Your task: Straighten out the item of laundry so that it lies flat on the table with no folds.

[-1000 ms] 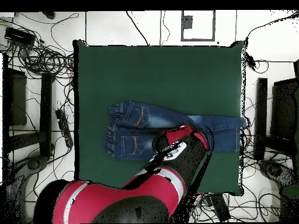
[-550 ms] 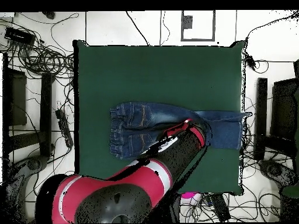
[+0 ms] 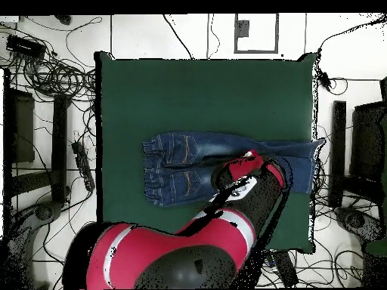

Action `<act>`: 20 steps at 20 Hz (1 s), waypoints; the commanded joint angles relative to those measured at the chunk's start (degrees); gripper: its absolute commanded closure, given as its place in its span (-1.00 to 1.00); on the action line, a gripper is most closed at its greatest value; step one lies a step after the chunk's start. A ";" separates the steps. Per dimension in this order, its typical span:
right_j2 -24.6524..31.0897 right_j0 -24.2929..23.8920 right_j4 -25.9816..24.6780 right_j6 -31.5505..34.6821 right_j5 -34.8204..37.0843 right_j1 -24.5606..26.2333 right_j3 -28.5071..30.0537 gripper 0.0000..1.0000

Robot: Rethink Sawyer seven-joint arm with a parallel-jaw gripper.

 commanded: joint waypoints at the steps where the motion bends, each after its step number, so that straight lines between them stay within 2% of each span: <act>1: 10.02 0.38 -0.20 -2.73 -0.31 1.18 -1.66 -1.00; 2: 8.50 1.52 -0.32 -1.93 -0.50 1.60 -2.06 -1.00; 5: 9.77 1.23 -0.27 -3.88 3.49 -0.64 -0.91 -1.00; 7: 12.49 -0.34 -0.59 -7.70 7.72 -3.20 0.36 -1.00; 12: 12.84 -0.19 -2.04 -6.20 3.02 -3.52 0.42 -1.00; 13: 13.70 -0.66 -1.91 -6.24 3.33 -3.67 0.88 -1.00; 16: 21.99 -6.62 -0.29 -10.93 9.90 -6.28 5.01 -1.00; 18: 18.44 -4.11 -2.94 -10.12 7.31 -4.87 2.52 -1.00; 19: 20.63 -5.96 -2.77 -11.21 8.19 -5.37 2.67 -1.00; 20: 19.57 -5.28 -3.39 -10.51 7.47 -4.92 1.66 -1.00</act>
